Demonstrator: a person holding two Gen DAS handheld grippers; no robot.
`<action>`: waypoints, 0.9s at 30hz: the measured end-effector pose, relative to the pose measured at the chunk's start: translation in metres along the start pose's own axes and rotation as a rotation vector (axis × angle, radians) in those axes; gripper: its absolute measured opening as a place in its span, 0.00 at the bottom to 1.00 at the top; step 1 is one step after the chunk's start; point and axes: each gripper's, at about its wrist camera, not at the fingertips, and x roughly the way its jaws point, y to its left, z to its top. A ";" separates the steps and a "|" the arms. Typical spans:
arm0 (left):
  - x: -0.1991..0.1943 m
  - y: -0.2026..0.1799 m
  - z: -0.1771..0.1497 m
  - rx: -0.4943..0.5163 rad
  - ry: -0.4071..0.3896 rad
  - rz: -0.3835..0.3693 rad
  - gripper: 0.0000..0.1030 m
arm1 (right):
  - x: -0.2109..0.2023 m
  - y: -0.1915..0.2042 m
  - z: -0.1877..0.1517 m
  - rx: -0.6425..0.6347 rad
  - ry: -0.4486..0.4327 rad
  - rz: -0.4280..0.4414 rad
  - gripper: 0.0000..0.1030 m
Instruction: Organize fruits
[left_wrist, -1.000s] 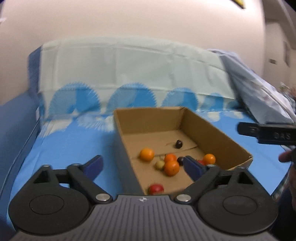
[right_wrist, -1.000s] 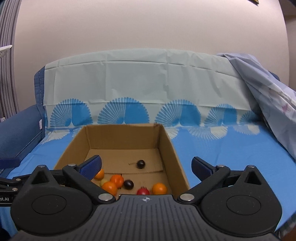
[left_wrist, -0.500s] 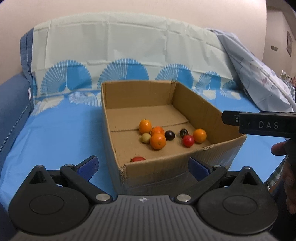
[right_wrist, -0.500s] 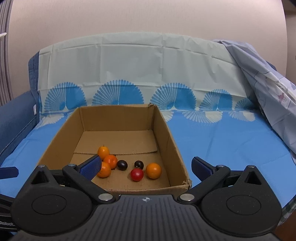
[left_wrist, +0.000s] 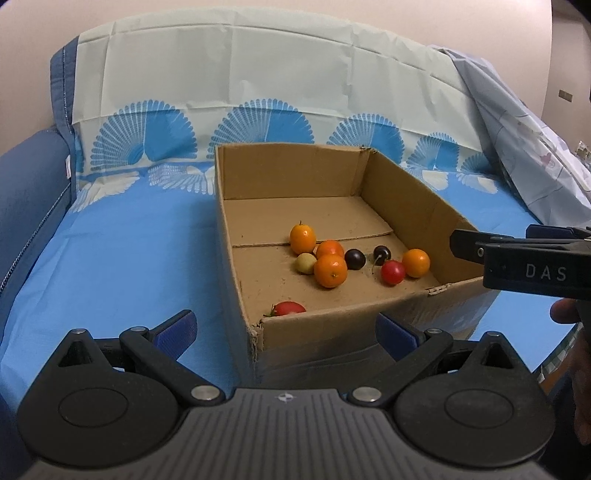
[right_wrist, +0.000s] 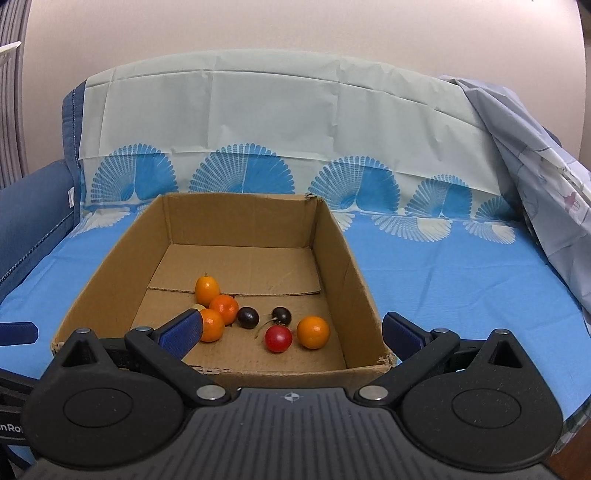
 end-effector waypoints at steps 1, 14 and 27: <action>0.000 0.000 0.000 -0.001 0.003 0.001 1.00 | 0.001 0.000 0.000 -0.003 0.001 0.001 0.99; 0.002 0.000 0.001 -0.010 0.010 -0.005 1.00 | 0.003 0.004 -0.001 -0.031 0.005 0.004 0.99; 0.002 -0.001 0.001 -0.008 0.003 -0.008 1.00 | 0.004 0.011 -0.003 -0.064 0.008 0.004 0.99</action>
